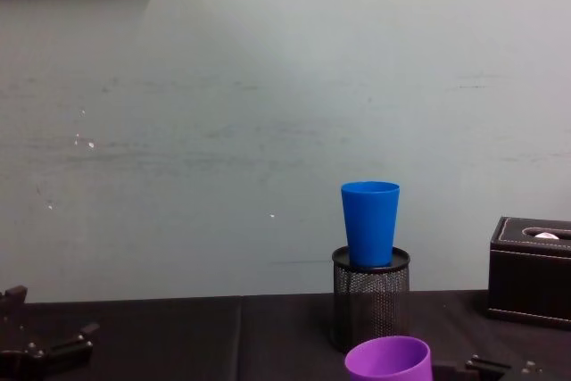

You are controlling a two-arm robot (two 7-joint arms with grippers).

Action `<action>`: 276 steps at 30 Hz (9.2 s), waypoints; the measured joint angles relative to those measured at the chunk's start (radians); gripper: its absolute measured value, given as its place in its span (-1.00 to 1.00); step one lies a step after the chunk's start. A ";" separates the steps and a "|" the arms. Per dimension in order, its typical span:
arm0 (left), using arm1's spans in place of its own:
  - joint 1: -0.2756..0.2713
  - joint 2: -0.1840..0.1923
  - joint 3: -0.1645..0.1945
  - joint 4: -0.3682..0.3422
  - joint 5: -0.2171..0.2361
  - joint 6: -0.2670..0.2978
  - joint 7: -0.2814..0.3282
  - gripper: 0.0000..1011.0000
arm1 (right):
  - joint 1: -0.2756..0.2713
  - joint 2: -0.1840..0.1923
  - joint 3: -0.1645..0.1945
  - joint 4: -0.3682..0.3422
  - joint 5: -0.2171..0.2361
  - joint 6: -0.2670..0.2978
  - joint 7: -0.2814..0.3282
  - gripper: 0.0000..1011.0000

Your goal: Pick up one cup with a gripper and tap it against the other cup.

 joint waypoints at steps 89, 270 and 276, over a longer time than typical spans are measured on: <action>0.000 0.000 0.000 0.000 0.000 0.000 0.000 0.98 | 0.047 -0.108 0.018 0.101 -0.063 -0.016 -0.050 0.48; 0.000 0.000 0.000 0.000 0.000 0.000 0.000 0.98 | 0.134 -0.044 0.041 -0.134 0.084 0.265 -0.136 0.45; 0.000 0.000 0.000 0.000 0.000 0.000 0.000 0.98 | 0.197 -0.083 0.021 -0.060 0.078 0.268 -0.144 0.45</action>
